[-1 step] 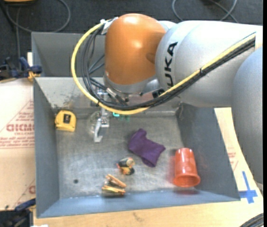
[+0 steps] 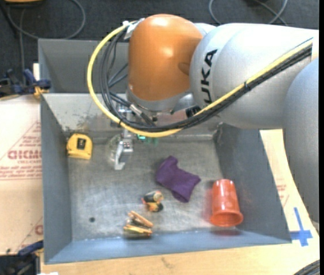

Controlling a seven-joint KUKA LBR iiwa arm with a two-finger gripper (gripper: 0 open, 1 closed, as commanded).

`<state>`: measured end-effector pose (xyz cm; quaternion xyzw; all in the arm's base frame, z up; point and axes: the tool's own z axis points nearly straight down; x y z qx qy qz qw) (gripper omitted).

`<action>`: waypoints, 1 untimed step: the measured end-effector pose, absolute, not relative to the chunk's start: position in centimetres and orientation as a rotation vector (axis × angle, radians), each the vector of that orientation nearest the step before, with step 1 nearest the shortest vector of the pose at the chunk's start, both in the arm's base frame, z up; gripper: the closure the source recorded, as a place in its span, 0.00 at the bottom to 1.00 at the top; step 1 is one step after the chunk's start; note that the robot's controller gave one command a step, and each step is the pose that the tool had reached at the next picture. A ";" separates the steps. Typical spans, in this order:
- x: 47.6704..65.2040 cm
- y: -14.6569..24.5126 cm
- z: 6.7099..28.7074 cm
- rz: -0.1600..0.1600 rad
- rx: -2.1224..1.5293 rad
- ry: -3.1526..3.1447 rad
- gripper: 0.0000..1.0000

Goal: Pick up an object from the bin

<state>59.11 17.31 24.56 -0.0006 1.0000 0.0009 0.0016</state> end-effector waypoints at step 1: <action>59.8 18.9 20.3 0.005 -0.039 3.129 0.00</action>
Offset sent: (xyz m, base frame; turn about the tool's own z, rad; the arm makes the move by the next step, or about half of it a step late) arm 0.0362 0.0480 -0.0656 0.0545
